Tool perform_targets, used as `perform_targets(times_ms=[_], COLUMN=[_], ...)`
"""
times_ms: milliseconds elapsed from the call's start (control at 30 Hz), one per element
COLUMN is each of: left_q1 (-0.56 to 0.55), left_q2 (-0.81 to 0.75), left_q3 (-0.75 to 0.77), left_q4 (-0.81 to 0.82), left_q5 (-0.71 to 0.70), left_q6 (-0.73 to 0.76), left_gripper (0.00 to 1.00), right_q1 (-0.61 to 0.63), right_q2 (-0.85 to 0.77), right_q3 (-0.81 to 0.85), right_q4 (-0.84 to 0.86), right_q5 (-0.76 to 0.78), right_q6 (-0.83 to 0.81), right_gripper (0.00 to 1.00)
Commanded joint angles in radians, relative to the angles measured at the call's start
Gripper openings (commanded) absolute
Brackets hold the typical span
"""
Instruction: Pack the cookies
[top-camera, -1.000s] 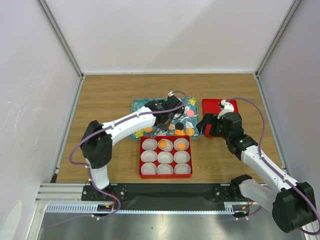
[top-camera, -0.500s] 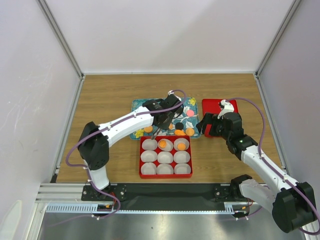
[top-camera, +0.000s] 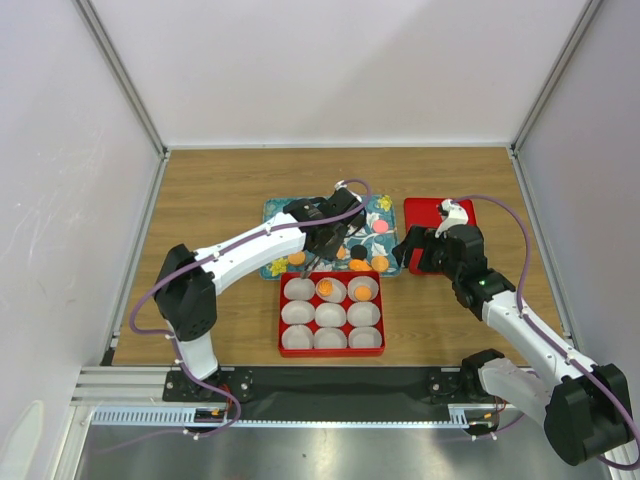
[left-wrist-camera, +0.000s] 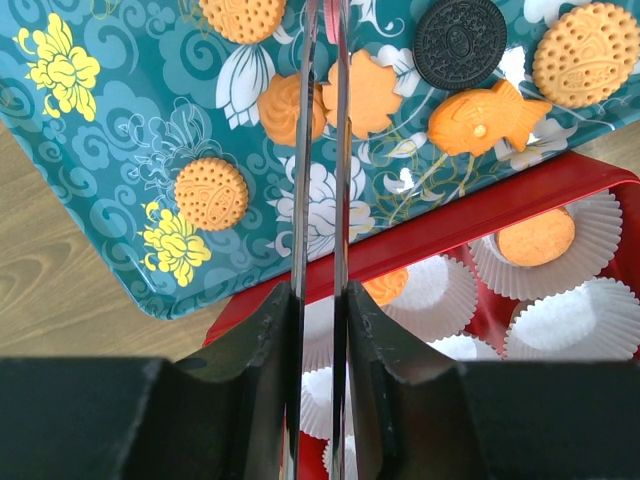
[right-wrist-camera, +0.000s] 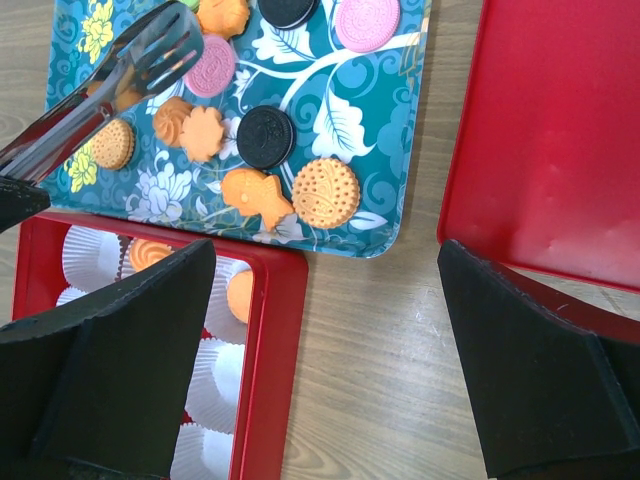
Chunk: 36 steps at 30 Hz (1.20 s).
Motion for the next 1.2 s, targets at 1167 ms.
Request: perform_targets(times_ms=[1167], left_q1=[0.026], left_q2=[0.005], left_q3=[-0.050], left_q4=[0.072], left_q5=[0.011], left_q6=[0.012], left_gripper=[0.36], right_q1=[-0.003], right_q2=[0.006], right_q3=[-0.001], right_q4=[0.044], right_q5=[-0.002], right_q6=[-0.016], right_gripper=[1.00])
